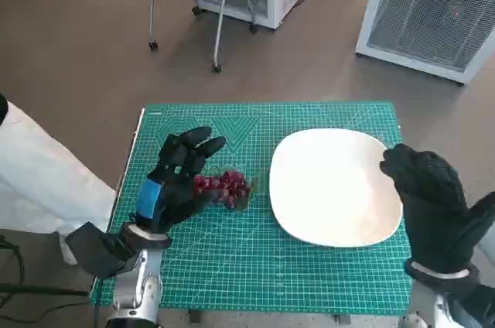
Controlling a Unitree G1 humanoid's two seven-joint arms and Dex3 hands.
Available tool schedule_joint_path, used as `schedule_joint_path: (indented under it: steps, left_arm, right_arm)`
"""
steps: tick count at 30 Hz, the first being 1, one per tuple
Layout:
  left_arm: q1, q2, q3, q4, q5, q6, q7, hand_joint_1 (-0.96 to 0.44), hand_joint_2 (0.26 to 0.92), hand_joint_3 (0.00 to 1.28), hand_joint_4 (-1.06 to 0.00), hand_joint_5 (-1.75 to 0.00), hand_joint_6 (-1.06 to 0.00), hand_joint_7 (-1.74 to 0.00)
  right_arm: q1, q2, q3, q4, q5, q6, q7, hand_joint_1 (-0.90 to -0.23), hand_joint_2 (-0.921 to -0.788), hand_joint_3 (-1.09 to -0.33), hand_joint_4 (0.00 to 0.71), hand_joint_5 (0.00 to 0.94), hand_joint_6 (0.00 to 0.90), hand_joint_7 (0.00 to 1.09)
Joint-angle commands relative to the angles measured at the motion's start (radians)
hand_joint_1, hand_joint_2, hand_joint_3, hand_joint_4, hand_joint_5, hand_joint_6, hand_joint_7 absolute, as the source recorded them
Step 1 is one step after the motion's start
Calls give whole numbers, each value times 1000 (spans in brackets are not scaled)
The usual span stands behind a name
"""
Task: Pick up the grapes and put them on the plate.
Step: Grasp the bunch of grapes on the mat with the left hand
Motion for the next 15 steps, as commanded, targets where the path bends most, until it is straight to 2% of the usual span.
schedule_joint_path:
  steps: [1, 15]
  left_arm:
    - [4, 8, -2, -8, 6, -8, 0, -357, 921, 55, -11, -693, -51, -861]
    - [11, 8, -4, -24, 13, -4, 15, -371, 921, 64, -15, -697, -50, -868]
  right_arm:
    - [12, 5, -2, 7, 0, 10, -5, -371, -921, -530, 442, 548, 217, 904]
    - [14, 1, -6, 6, 1, 9, -2, -376, -921, -528, 439, 553, 216, 914]
